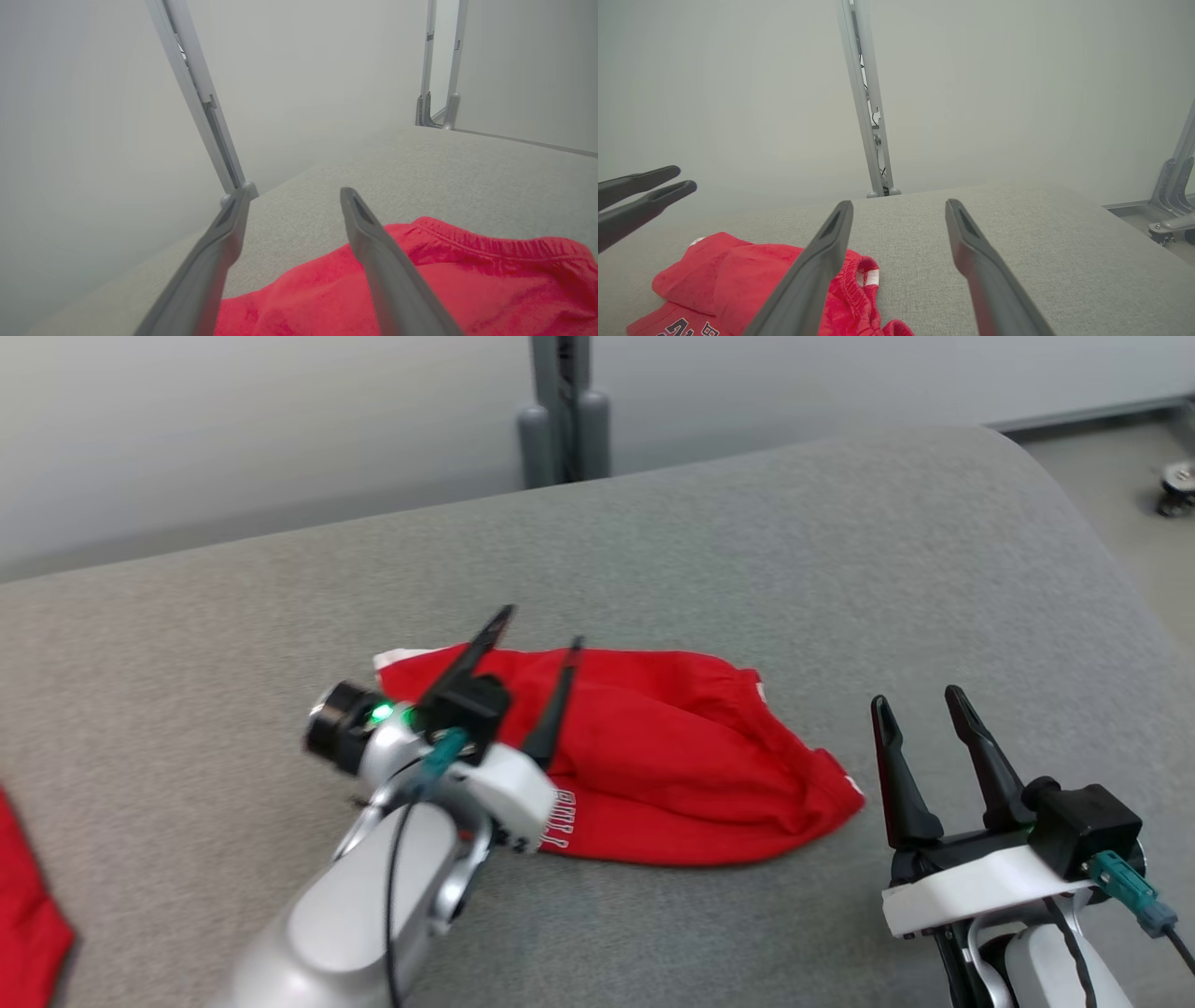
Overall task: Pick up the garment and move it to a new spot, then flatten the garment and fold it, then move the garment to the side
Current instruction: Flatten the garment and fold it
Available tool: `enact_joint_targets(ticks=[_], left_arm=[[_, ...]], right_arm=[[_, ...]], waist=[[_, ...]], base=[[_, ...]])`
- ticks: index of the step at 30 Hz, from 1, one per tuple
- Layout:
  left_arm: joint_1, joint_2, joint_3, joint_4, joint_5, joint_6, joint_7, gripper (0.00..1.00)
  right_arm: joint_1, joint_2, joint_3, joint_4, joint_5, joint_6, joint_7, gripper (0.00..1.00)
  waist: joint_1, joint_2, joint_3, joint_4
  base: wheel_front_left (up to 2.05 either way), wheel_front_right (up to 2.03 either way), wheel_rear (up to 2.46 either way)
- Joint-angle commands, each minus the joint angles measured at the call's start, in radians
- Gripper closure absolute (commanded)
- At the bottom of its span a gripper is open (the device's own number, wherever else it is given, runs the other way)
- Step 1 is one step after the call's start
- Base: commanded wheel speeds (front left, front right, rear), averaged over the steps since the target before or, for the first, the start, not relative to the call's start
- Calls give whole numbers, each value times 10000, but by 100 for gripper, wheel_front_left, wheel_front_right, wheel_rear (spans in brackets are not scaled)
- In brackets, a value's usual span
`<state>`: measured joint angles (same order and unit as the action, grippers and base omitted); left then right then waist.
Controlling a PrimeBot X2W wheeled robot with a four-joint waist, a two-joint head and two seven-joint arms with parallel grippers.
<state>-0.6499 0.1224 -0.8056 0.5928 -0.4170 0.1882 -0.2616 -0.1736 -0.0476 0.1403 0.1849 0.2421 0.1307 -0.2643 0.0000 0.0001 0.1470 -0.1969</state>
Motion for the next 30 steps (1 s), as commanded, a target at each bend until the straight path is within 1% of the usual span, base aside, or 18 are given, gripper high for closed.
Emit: enact_joint_targets(ticks=[1,4,8,9,10,14,17,21,27,30], left_arm=[[516,380,330,-361,98,170,-32,0],[1373,946,1139,-1329,227,576,-36,0],[2819,1418,2111,-2450,313,921,-34,0],[3143,1451,2342,-2705,326,979,-35,0],[3143,1451,2342,-2705,326,979,-35,0],[4430,1492,3076,-3535,373,1081,-35,0],[5234,1302,3603,-3976,529,980,-36,0],[5550,1053,3867,-4070,835,744,-36,0],[5388,686,4092,-3950,1227,380,-37,0],[5310,568,4199,-3820,1379,192,-37,0]], right_arm=[[112,-55,-38,126,-131,1,-12,0],[168,-60,-62,344,-262,1,-12,0],[209,-131,-168,611,-327,1,-12,0],[237,-147,-193,683,-319,1,-12,0],[237,-147,-193,683,-319,1,-12,0],[336,-203,-222,929,-268,1,28,0],[372,-332,-223,1171,-247,1,157,0],[207,-508,-234,1374,-252,1,263,0],[-222,-737,-405,1551,-395,1,624,0],[-509,-815,-468,1790,-435,1,1034,0]], waist=[[0,-1,-349,612],[0,-1,-555,986],[0,-1,-820,1438],[0,-1,-883,1536],[0,-1,-883,1536],[0,-1,-1037,1782],[0,-1,-1122,2011],[0,-1,-1125,2179],[0,-1,-916,2403],[0,-1,-700,2509]], base=[[0,0,0],[0,0,0],[0,0,0],[0,0,0],[0,0,0],[0,0,0],[0,0,0],[0,0,0],[0,0,0],[0,0,0]])
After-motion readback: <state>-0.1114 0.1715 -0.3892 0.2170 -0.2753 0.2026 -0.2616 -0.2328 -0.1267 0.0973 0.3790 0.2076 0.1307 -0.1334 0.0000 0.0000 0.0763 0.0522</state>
